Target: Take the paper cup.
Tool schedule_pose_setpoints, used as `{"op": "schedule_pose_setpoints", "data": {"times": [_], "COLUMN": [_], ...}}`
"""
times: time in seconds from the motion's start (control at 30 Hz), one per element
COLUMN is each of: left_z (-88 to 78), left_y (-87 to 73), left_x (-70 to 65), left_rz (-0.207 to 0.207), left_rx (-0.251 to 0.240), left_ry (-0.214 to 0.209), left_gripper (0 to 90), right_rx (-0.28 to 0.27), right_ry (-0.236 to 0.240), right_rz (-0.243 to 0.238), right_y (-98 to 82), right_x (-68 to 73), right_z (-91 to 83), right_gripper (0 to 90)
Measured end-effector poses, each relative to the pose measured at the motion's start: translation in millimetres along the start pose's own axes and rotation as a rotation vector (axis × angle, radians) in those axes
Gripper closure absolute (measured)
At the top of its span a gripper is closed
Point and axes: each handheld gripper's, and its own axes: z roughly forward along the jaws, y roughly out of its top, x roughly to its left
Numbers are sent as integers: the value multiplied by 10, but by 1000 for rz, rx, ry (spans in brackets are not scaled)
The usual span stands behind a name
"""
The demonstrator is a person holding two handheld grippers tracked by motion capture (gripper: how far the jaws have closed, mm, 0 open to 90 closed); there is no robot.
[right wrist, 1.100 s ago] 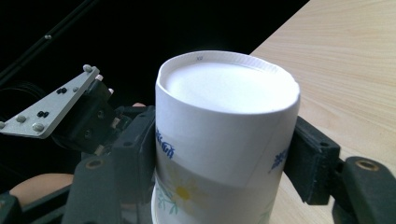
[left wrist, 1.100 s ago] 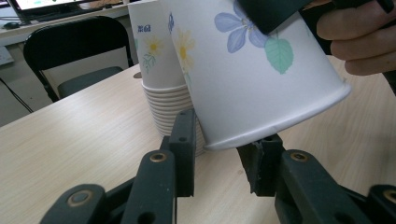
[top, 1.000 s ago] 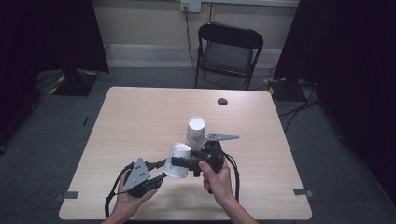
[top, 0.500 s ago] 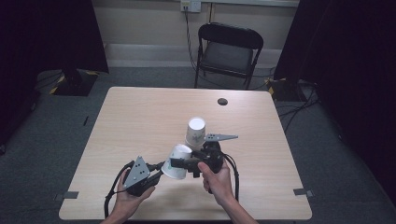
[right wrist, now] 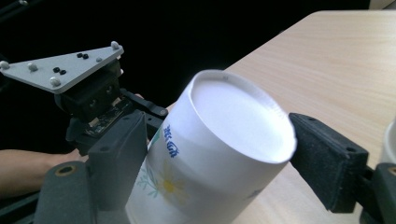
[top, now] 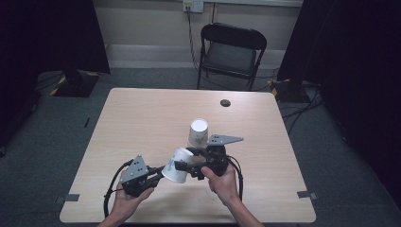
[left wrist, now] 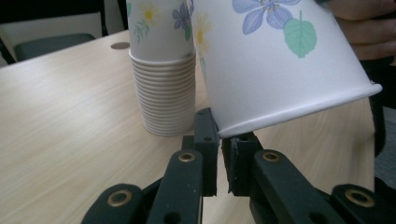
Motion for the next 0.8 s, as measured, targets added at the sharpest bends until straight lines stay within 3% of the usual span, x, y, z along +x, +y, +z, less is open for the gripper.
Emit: {"op": "schedule_pose_setpoints", "data": {"times": [0.2,0.37,0.6,0.8], "left_z": [2,-16,17,99], "left_y": [-17,-18,-52,-89], "left_x": [75,133,195,183], "left_rz": [-68,-113,-140,-131], "left_rx": [24,29,97,186], "left_ry": [-26,-27,3,-17], "left_gripper": [853,853,855,855], "right_rx": [-7,11,62,107], "right_ry": [-65,-89,-131,-107], "right_rz": [-71,-129,-234,-320], "right_y": [26,43,18,-15], "right_x": [-9,-14,41,103], "right_z": [-89,-173,-199,-145], "right_gripper": [270,319,432,436]}}
